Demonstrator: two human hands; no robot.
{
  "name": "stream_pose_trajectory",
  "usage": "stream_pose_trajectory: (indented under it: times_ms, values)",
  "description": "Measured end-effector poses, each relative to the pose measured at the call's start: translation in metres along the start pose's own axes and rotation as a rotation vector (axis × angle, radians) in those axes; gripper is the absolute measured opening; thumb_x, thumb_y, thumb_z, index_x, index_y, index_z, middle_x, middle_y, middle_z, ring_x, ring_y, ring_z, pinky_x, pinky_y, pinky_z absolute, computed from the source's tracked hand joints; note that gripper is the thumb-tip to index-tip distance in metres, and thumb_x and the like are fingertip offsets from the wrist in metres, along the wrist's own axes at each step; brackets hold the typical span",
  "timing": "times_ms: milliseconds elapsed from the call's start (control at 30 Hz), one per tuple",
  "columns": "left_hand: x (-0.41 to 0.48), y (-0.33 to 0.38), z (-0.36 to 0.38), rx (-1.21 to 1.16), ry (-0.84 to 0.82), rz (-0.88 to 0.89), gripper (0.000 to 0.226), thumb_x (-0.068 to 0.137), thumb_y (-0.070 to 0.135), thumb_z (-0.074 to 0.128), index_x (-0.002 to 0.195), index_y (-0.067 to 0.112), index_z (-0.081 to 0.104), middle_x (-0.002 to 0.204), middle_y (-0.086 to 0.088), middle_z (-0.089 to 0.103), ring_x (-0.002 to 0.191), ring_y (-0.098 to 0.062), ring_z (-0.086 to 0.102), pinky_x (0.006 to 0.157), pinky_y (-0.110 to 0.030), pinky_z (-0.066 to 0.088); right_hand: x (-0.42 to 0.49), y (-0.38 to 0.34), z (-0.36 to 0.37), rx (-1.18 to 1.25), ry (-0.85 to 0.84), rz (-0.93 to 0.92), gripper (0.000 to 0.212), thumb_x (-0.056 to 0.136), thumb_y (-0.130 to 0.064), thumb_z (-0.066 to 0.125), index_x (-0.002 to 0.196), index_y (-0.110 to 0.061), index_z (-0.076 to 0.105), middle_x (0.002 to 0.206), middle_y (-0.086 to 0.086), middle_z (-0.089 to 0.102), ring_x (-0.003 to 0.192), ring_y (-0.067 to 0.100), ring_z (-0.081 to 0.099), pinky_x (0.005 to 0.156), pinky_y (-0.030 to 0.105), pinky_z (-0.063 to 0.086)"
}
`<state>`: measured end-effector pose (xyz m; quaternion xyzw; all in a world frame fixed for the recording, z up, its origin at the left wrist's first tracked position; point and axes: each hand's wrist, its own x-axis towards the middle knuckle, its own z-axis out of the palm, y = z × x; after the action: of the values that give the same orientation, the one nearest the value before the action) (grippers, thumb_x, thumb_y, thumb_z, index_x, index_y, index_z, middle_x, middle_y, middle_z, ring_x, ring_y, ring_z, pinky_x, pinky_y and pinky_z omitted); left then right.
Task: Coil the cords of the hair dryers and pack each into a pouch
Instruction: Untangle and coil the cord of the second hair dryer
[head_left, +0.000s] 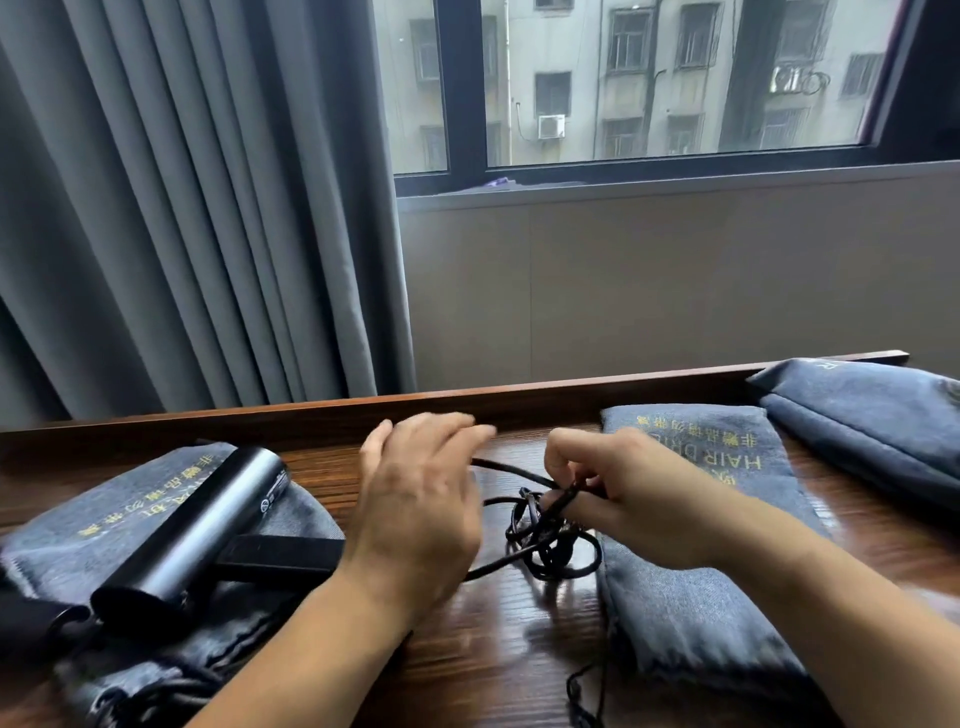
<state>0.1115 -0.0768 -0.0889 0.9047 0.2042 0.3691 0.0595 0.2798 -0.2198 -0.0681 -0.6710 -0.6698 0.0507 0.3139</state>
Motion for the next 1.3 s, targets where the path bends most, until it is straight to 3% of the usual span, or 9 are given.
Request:
stream_pose_trajectory:
  times_ms: [67,133,233,433,600,800,967,1100,1300]
  values:
    - [-0.002,0.008,0.002,-0.082,-0.135,0.181,0.043,0.092,0.026,0.045,0.132,0.027,0.061,0.117,0.012,0.064,0.112,-0.007,0.054,0.114,-0.049,0.037,0.001,-0.002,0.003,-0.06,0.01,-0.043,0.038,0.091,-0.023,0.072,0.077,-0.037,0.039,0.061,-0.013,0.05,0.055,0.011,0.038,0.052,0.02,0.033]
    - [-0.001,0.011,0.001,-0.213,-0.217,0.228,0.039,0.098,0.031,0.044,0.133,0.026,0.06,0.104,0.011,0.061,0.097,-0.007,0.054,0.095,-0.033,0.049,0.001,-0.001,0.002,0.003,0.026,-0.031,0.034,0.091,-0.022,0.072,0.079,-0.034,0.042,0.062,-0.004,0.054,0.054,0.013,0.041,0.052,0.03,0.04]
    - [0.0,0.007,-0.001,-0.259,-0.136,0.215,0.033,0.103,0.038,0.043,0.121,0.028,0.068,0.089,0.009,0.051,0.083,-0.01,0.052,0.074,-0.025,0.046,-0.002,-0.001,-0.004,0.178,0.009,0.038,0.031,0.092,-0.019,0.071,0.079,-0.032,0.046,0.066,0.012,0.061,0.058,0.033,0.054,0.051,0.036,0.048]
    - [0.001,0.009,-0.003,-0.268,-0.014,0.135,0.025,0.103,0.036,0.046,0.099,0.026,0.068,0.083,0.014,0.049,0.078,-0.006,0.051,0.07,-0.013,0.036,-0.002,-0.002,-0.011,0.361,-0.09,0.104,0.033,0.092,-0.012,0.072,0.076,-0.023,0.045,0.079,0.024,0.061,0.057,0.021,0.06,0.046,0.036,0.053]
    - [0.002,0.009,-0.004,-0.308,0.097,-0.044,0.023,0.101,0.03,0.045,0.09,0.025,0.065,0.08,0.011,0.053,0.079,-0.006,0.053,0.071,-0.021,0.039,-0.003,0.002,-0.013,0.506,-0.131,0.138,0.034,0.091,-0.016,0.073,0.076,-0.014,0.044,0.068,0.001,0.063,0.063,0.028,0.07,0.051,0.035,0.055]
    - [0.009,-0.001,-0.006,-0.246,0.237,-0.229,0.028,0.105,0.027,0.042,0.087,0.02,0.063,0.082,0.005,0.06,0.078,-0.013,0.054,0.068,-0.023,0.034,0.0,0.009,-0.009,0.536,-0.055,0.21,0.046,0.076,-0.016,0.085,0.062,-0.023,0.042,0.072,0.017,0.061,0.06,0.025,0.065,0.057,0.038,0.054]
    - [0.007,-0.008,-0.014,-0.244,0.172,-0.308,0.026,0.101,0.023,0.054,0.076,0.023,0.061,0.067,0.01,0.06,0.07,-0.007,0.054,0.063,-0.017,0.034,0.0,0.012,-0.012,0.61,0.152,0.291,0.047,0.078,-0.023,0.083,0.06,-0.02,0.04,0.059,0.005,0.057,0.067,0.023,0.068,0.052,0.032,0.054]
    - [0.006,-0.007,-0.016,-0.474,0.082,-0.392,0.052,0.086,0.05,0.06,0.054,0.012,0.048,0.045,0.006,0.041,0.047,-0.01,0.04,0.053,-0.032,0.035,0.003,0.009,-0.004,0.685,0.238,0.395,0.034,0.088,-0.017,0.074,0.071,-0.013,0.044,0.065,0.009,0.066,0.058,0.02,0.063,0.047,0.03,0.05]
    - [0.006,-0.007,-0.023,-1.374,-0.139,-0.507,0.043,0.065,0.048,0.079,0.052,0.022,0.047,0.053,0.001,0.04,0.047,-0.015,0.038,0.048,-0.027,0.034,0.007,0.007,-0.002,0.679,0.362,0.444,0.03,0.094,-0.017,0.069,0.079,-0.013,0.043,0.061,0.005,0.055,0.049,0.017,0.057,0.045,0.03,0.05]
